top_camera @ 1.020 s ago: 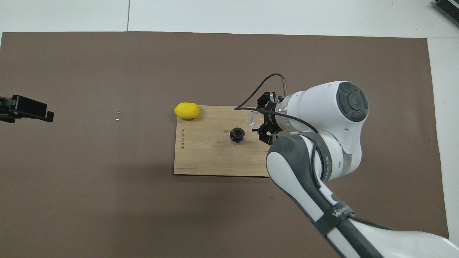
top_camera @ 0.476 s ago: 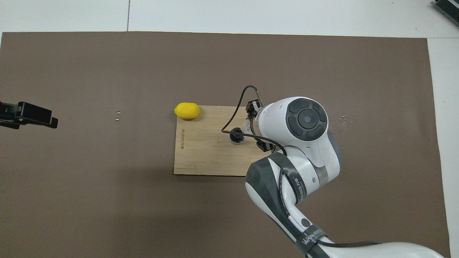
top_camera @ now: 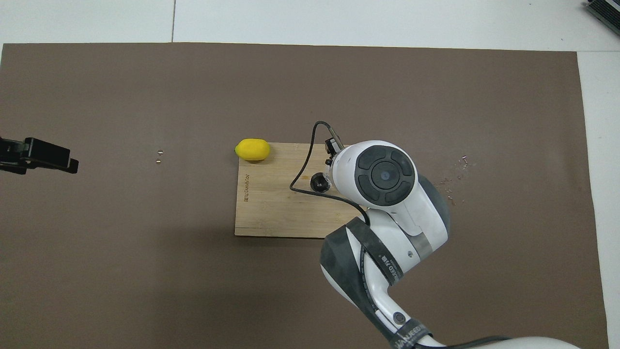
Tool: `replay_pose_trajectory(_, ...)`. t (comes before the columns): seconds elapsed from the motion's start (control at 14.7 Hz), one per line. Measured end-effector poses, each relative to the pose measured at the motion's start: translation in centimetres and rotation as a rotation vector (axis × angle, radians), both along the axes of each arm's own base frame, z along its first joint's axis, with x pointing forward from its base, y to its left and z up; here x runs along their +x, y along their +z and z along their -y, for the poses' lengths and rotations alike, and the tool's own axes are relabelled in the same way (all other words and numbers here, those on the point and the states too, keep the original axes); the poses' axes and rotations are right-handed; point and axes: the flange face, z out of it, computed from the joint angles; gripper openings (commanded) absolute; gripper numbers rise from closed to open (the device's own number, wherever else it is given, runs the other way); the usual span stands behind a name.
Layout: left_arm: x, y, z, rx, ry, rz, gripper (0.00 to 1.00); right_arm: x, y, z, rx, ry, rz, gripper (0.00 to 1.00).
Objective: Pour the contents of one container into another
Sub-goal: 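Tilt the glass cup over the dark cup with the right gripper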
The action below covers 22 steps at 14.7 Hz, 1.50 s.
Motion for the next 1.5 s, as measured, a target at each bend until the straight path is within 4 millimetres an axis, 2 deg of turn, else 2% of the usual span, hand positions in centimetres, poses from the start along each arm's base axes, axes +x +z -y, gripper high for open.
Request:
replay_pose_trajectory(0.61,0.6,0.4,-1.7,0.078,0.02,0.051,1.0,-0.7,0.0,-1.2,-0.085,0.08,0.052,0.02)
replay_pose_trajectory(0.88,0.6,0.2,-1.5,0.084,0.016,0.055,1.0,-1.2,0.0,-1.9,-0.115,0.114,0.071,0.02)
replay_pose_trajectory(1.5,0.7,0.3,-0.8,0.098,-0.001,0.059,1.0,-1.3,-0.3,-1.9,-0.185,0.162,0.109,0.02)
